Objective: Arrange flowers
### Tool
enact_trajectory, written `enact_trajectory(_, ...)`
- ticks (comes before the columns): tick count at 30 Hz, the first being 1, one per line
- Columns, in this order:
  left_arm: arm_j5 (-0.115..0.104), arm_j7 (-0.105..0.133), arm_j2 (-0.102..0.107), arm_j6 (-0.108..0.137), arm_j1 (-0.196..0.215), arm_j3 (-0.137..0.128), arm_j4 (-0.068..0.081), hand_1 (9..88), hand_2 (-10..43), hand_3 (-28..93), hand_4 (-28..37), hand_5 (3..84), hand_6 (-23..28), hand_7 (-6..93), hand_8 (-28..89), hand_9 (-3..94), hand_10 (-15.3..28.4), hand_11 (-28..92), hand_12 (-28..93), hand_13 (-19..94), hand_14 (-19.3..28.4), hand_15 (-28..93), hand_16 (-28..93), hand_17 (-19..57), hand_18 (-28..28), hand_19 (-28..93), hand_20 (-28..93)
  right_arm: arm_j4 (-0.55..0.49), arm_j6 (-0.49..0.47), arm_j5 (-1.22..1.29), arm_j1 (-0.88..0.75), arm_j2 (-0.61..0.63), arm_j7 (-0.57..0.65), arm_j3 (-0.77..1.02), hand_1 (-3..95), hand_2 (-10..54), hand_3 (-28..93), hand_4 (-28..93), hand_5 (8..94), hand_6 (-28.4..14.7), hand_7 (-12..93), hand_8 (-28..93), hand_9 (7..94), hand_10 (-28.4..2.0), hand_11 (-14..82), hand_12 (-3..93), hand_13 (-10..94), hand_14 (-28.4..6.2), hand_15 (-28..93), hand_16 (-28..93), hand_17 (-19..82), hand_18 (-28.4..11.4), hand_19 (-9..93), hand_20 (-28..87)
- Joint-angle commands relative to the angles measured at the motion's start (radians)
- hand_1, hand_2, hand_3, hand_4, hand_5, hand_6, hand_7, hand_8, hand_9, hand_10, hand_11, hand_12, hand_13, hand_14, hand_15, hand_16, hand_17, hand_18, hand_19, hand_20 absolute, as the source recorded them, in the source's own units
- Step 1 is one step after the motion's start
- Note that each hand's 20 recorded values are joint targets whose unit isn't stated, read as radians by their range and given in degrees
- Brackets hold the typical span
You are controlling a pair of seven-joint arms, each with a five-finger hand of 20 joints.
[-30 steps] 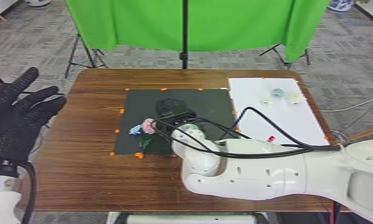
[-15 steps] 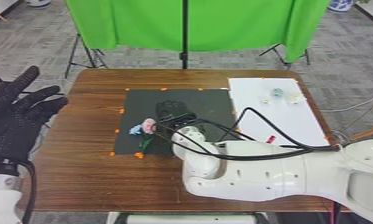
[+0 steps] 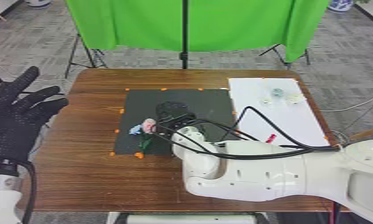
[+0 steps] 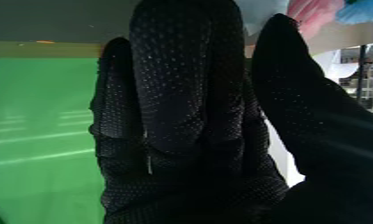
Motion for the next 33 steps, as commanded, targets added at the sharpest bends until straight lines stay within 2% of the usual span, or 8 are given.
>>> enact_trajectory(1, 0.006, -0.006, -0.014, -0.004, 0.024, 0.001, -0.001, 20.4, 10.3, 73, -28.3, 29.3, 6.2, 18.1, -12, 39.0, 21.2, 28, 16, 38, 28.4, 57, -5, -4.9, 28.4, 59, 31, -0.017, 0.004, -0.014, 0.006, 0.006, 0.000, 0.010, 46.6, -9.5, 74, -28, 65.1, -1.5, 15, -12, 89.2, -9.6, 24.5, 25.1, 87, -4.5, 49, 20, 44, -17.9, 93, -5)
enact_trajectory(7, 0.004, 0.010, -0.021, 0.003, 0.056, -0.012, -0.013, 20.4, 10.2, 73, -28.3, 29.4, 6.1, 18.5, -12, 39.5, 21.6, 28, 16, 38, 28.4, 56, -5, -5.0, 28.4, 59, 33, -0.042, 0.084, -0.002, 0.049, 0.022, -0.015, 0.030, 45.4, -9.5, 75, -28, 64.9, -1.5, 15, -12, 88.7, -9.9, 26.4, 23.5, 87, -4.7, 50, 19, 44, -18.0, 93, -5)
enact_trajectory(11, 0.001, 0.017, -0.019, 0.008, 0.066, -0.010, -0.014, 19.9, 9.7, 74, -28.3, 29.9, 5.9, 19.1, -12, 39.8, 21.9, 27, 16, 36, 28.4, 56, -5, -5.8, 28.4, 58, 33, -0.044, 0.115, 0.000, 0.076, 0.054, -0.015, 0.069, 44.4, -9.5, 76, -28, 64.8, -1.6, 15, -12, 87.6, -10.2, 27.4, 21.9, 86, -5.1, 50, 19, 44, -18.4, 93, -6)
enact_trajectory(18, 0.001, 0.026, -0.027, 0.014, 0.093, -0.019, -0.022, 19.3, 8.9, 76, -28.3, 30.5, 5.7, 19.2, -12, 37.9, 22.4, 27, 16, 31, 28.4, 58, -8, -6.8, 28.3, 57, 33, -0.039, 0.109, 0.043, 0.072, 0.188, 0.002, 0.177, 41.4, -9.5, 76, -28, 62.4, -2.2, 15, -12, 82.8, -11.4, 27.9, 17.1, 84, -6.1, 50, 18, 42, -18.7, 92, -8)
enact_trajectory(25, 0.004, 0.019, -0.024, 0.015, 0.081, -0.011, -0.019, 19.3, 8.4, 77, -28.3, 30.3, 5.7, 18.0, -12, 35.4, 21.8, 28, 14, 28, 28.4, 59, -10, -6.9, 27.4, 57, 32, 0.005, 0.120, 0.146, 0.057, 0.343, 0.011, 0.257, 37.1, -9.1, 76, -26, 58.1, -3.3, 14, -12, 77.4, -13.8, 25.3, 15.5, 79, -7.9, 50, 16, 40, -19.4, 90, -9)
enact_trajectory(28, 0.003, 0.021, -0.025, 0.013, 0.080, -0.007, -0.021, 19.3, 8.3, 77, -28.3, 30.2, 5.7, 17.8, -11, 34.8, 21.6, 29, 14, 27, 28.4, 60, -11, -6.9, 27.1, 57, 31, 0.031, 0.056, 0.204, 0.056, 0.394, 0.015, 0.279, 35.5, -8.2, 76, -26, 55.5, -1.3, 14, -12, 77.8, -14.2, 24.7, 15.1, 81, -7.9, 51, 16, 42, -19.7, 90, -10)
enact_trajectory(31, 0.005, 0.008, -0.027, 0.012, 0.064, 0.002, -0.016, 19.3, 8.4, 77, -28.3, 30.0, 5.8, 17.7, -11, 34.4, 21.3, 29, 13, 27, 28.4, 60, -11, -6.8, 26.8, 57, 31, 0.044, 0.008, 0.244, 0.036, 0.443, 0.020, 0.307, 34.4, -7.7, 75, -25, 50.5, -1.5, 13, -12, 78.1, -14.3, 24.5, 15.2, 81, -7.8, 51, 16, 43, -19.7, 91, -10)
enact_trajectory(33, 0.005, 0.010, -0.030, 0.016, 0.064, 0.004, -0.017, 19.4, 8.4, 77, -28.3, 29.9, 5.7, 17.6, -11, 34.2, 21.3, 29, 13, 27, 28.4, 60, -11, -6.8, 26.8, 57, 30, 0.046, -0.010, 0.271, 0.014, 0.472, 0.016, 0.331, 34.0, -7.5, 75, -25, 48.4, -1.6, 12, -12, 78.0, -14.5, 24.4, 15.3, 81, -7.8, 51, 16, 43, -19.7, 91, -10)
